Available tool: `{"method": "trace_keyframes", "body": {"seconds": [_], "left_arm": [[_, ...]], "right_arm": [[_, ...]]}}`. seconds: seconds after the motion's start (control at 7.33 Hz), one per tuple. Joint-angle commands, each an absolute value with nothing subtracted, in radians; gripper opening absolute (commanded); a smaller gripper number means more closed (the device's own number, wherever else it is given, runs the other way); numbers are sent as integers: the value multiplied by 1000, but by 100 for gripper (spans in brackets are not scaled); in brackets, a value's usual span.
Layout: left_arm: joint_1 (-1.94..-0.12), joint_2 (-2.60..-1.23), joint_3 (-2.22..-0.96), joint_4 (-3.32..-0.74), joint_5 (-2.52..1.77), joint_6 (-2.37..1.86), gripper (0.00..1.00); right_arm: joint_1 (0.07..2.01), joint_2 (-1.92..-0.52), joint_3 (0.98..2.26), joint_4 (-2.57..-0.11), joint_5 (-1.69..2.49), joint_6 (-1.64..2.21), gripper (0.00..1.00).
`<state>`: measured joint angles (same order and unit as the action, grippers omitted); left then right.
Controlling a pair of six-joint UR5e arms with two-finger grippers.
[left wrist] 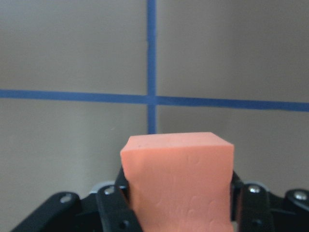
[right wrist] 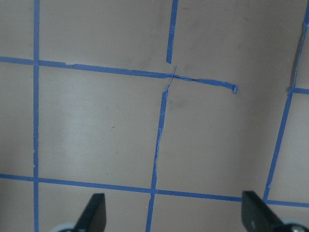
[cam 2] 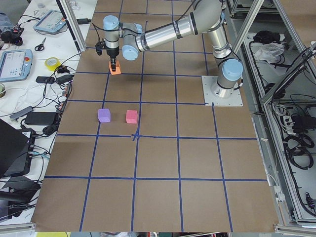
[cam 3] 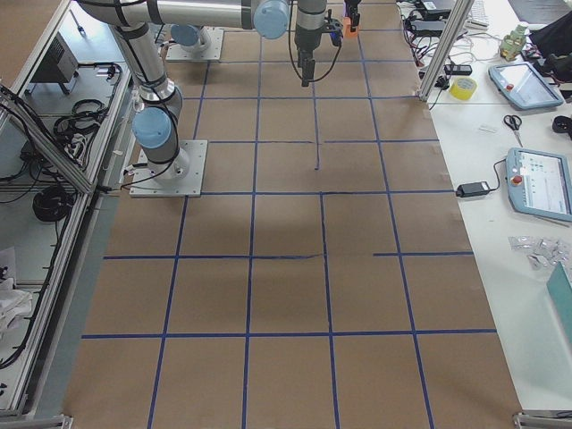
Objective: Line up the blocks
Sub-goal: 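Carry the orange cube to between the purple and pink cubes and lower it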
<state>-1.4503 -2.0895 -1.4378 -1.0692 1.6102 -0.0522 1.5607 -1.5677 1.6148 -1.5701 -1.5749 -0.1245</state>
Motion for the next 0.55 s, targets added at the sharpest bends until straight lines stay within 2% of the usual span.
{"method": "trace_keyframes", "body": {"seconds": [0.0, 0.14, 0.41], "left_arm": [[-1256, -2030, -1488, -1138, 1597, 119, 40], [-1168, -2040, -1493, -1140, 1595, 262, 40], [-1106, -2077, -1470, -1120, 1595, 319, 40]], "right_arm": [[1560, -1569, 1614, -1572, -1574, -126, 100], [1559, -1569, 1614, -1571, -1574, -129, 100], [1560, -1568, 1614, -1571, -1574, -132, 100]]}}
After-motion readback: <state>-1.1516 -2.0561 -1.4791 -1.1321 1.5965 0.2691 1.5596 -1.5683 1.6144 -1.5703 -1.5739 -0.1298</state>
